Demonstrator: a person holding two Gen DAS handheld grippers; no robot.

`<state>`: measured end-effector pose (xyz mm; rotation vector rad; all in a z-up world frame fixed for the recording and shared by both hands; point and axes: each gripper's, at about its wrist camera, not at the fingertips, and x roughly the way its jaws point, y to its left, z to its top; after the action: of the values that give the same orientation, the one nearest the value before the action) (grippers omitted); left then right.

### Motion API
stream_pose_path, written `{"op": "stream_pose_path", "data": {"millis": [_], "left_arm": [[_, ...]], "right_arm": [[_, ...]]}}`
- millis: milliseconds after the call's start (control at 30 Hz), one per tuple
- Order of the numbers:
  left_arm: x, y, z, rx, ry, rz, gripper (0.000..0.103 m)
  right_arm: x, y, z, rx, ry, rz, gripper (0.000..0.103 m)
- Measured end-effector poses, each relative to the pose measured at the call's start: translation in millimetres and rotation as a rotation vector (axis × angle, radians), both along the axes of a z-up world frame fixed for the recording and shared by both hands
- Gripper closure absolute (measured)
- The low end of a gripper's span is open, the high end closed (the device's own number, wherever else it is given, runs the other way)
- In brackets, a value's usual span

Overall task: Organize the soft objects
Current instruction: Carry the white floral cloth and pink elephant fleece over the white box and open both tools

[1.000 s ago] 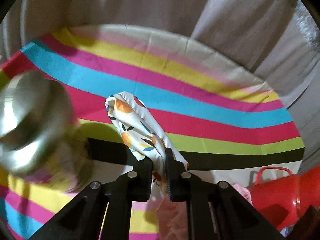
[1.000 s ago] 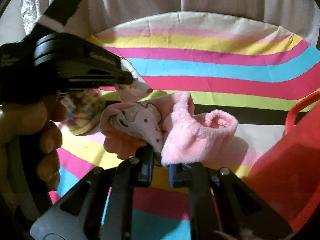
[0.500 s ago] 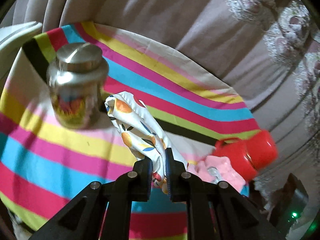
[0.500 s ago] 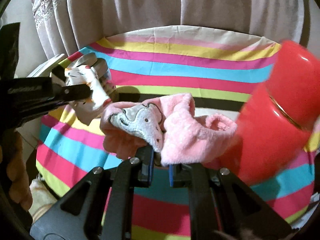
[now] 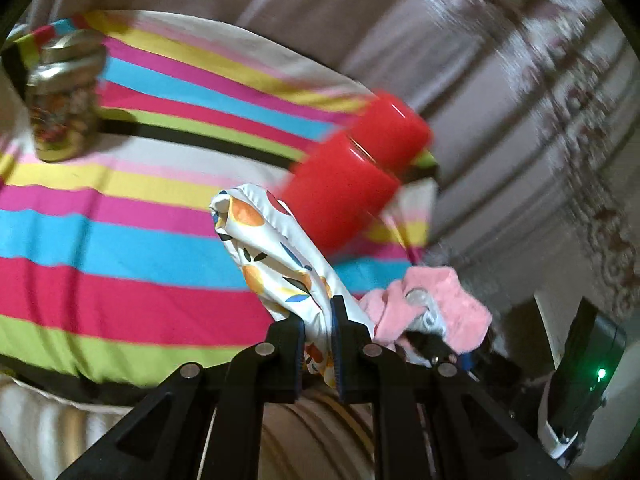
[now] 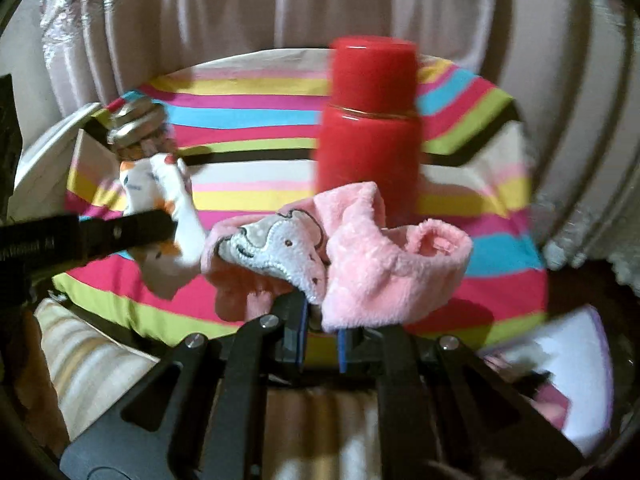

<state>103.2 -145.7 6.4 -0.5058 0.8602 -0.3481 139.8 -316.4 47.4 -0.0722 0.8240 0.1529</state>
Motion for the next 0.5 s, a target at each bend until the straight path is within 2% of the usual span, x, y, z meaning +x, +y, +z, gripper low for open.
{"op": "stream_pose_path", "data": {"millis": [300,500], "left_arm": [[-34,-117,13,0.044,-0.042,-0.281,0.09],[-48,-173,11,0.076,-0.046,-0.397,0.089]], "right_arm": [[-51,-96,4,-0.074,0.014,-0.214,0.089],[-77,-152,6,-0.079,0.022,-0.342,0.089]]}}
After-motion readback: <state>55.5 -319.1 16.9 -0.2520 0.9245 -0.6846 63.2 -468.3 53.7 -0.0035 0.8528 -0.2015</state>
